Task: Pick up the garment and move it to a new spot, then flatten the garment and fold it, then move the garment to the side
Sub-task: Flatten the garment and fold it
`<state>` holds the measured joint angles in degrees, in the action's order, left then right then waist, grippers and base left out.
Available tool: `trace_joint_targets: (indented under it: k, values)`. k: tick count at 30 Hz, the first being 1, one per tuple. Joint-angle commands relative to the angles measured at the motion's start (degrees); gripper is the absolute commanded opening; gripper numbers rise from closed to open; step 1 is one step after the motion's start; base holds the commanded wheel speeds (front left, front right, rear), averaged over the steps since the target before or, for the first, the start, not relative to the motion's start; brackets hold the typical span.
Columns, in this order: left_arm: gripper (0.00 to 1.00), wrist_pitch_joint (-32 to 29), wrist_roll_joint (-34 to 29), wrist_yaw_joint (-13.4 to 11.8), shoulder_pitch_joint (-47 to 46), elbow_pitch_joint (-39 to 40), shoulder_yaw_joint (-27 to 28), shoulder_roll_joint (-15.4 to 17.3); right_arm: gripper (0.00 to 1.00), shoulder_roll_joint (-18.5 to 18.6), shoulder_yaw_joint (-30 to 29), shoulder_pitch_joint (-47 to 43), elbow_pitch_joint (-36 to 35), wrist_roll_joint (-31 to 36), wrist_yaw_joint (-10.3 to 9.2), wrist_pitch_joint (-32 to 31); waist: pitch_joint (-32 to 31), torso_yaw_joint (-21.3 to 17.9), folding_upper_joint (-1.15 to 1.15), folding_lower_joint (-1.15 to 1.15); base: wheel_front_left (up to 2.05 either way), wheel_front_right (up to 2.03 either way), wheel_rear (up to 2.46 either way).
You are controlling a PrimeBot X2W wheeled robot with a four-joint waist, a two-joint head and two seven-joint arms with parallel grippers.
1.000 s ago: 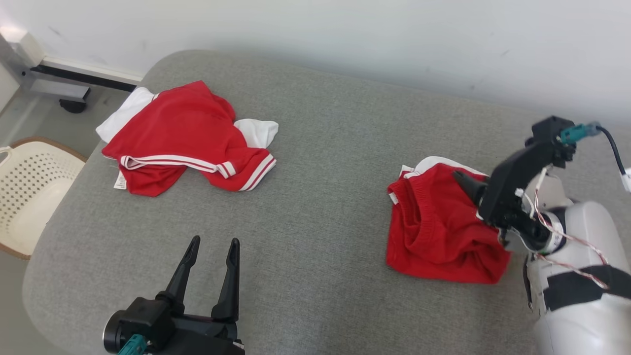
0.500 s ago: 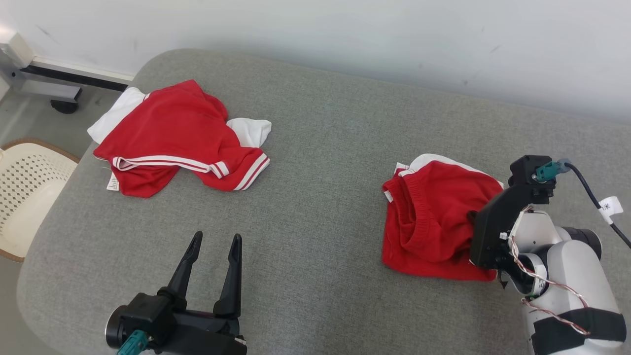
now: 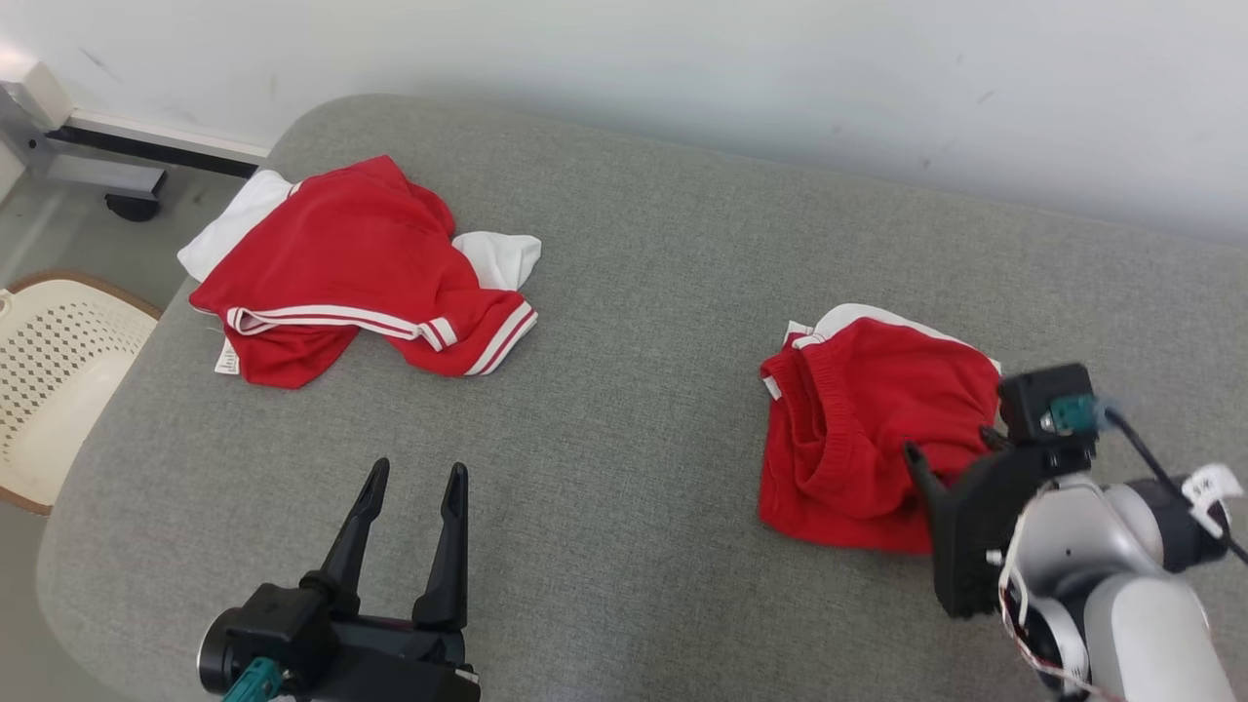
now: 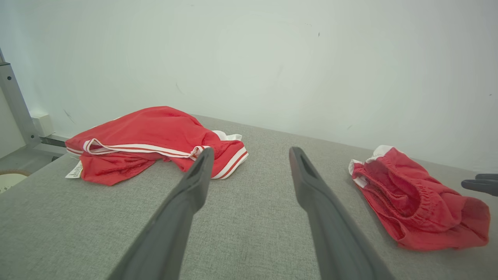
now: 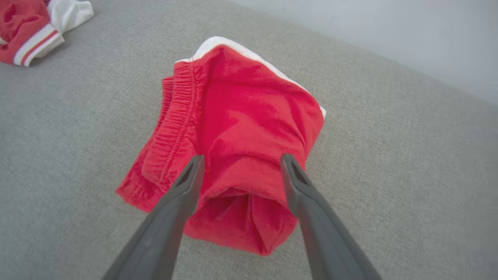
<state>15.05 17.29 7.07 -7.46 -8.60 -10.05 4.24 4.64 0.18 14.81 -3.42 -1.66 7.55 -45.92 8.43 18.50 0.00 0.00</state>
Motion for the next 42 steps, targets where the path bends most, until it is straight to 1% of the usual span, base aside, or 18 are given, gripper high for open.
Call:
trace_joint_targets:
  k: [1,5,8,12,18,21,22,23,24,33,34,35,36,39,42]
  values:
    - [1.00,0.23,-0.10,-0.03,0.23,0.31,0.16,0.09,1.00,0.82,0.50,-1.63,-1.20,1.11,-0.11,1.11,0.18,-0.07,0.00,0.00,0.00,0.00,0.00]
    - [1.00,0.23,-0.09,-0.23,0.02,0.72,0.27,-0.06,1.00,1.24,1.69,-5.67,-3.22,4.01,-0.11,6.44,0.88,-0.47,0.00,0.00,0.00,0.00,0.00]
    - [1.00,0.23,-0.12,-0.32,-0.25,0.85,0.30,-0.17,1.00,0.37,1.37,-6.83,-2.07,5.21,-0.11,10.09,1.27,-0.84,0.00,0.00,0.00,0.00,0.00]
    - [1.00,0.23,-0.08,-0.25,-0.85,0.64,0.07,-0.29,1.00,-0.23,1.30,-4.91,0.93,6.90,-0.11,13.41,1.90,-1.22,0.00,0.00,0.00,0.00,0.00]
    - [1.00,0.23,0.32,-0.09,-1.52,0.03,-0.42,-0.45,1.00,-0.38,1.64,-1.66,6.46,9.58,-0.11,16.14,2.46,-0.69,0.00,0.00,0.00,0.00,0.00]
    - [1.00,0.23,0.42,-0.02,-1.53,-0.36,-0.36,-0.46,1.00,-0.45,1.93,-1.65,8.64,10.33,-0.11,15.74,2.38,-0.20,0.00,0.00,0.00,0.00,0.00]
    - [1.00,0.23,0.43,0.01,-1.39,-0.39,-0.30,-0.45,0.63,-0.50,2.17,-1.83,9.02,10.32,-0.11,15.59,2.32,-0.08,0.00,0.00,0.00,0.00,0.00]
    - [1.00,0.23,0.43,0.02,-1.24,-0.39,-0.25,-0.47,0.41,-0.57,2.44,-2.08,9.18,10.25,-0.11,15.56,2.25,0.00,0.00,0.00,0.00,0.00,0.00]
    - [1.00,0.23,0.40,0.04,-1.05,-0.36,-0.22,-0.47,0.00,-0.61,2.82,-2.53,9.30,10.15,-0.11,15.33,2.15,0.05,0.00,0.00,0.00,0.00,0.00]
    - [1.00,0.23,-0.08,0.09,0.12,-0.47,0.03,-0.40,0.00,-0.82,4.87,-6.42,6.33,8.94,-0.11,12.77,0.94,-0.54,0.00,0.00,0.00,0.00,0.00]
    - [1.00,0.23,-0.09,0.10,0.17,-0.51,0.02,-0.37,0.09,-0.75,5.01,-6.93,5.66,8.77,-0.11,12.27,0.86,-0.68,0.00,0.00,0.00,0.00,0.00]
    - [1.00,0.23,-0.09,0.10,0.22,-0.56,0.02,-0.29,0.40,-0.64,5.20,-7.45,4.94,8.67,-0.11,11.80,0.76,-0.83,0.00,0.00,0.00,0.00,0.00]
    - [1.00,0.23,-0.12,0.12,0.24,-0.58,-0.11,-0.30,1.00,-0.52,5.16,-8.34,3.71,8.30,-0.11,10.64,0.57,-1.07,0.00,0.00,0.00,0.00,0.00]
    - [1.00,0.23,-0.12,0.13,0.15,-0.73,-0.21,-0.23,1.00,-0.55,5.10,-8.92,2.01,7.52,-0.11,9.72,0.38,-1.20,0.00,0.00,0.00,0.00,0.00]
    - [1.00,0.23,-0.03,0.16,0.15,-0.85,-0.27,-0.04,1.00,-0.88,5.48,-9.15,-1.83,5.90,-0.10,9.01,0.11,-1.34,0.00,0.00,0.00,0.00,0.00]
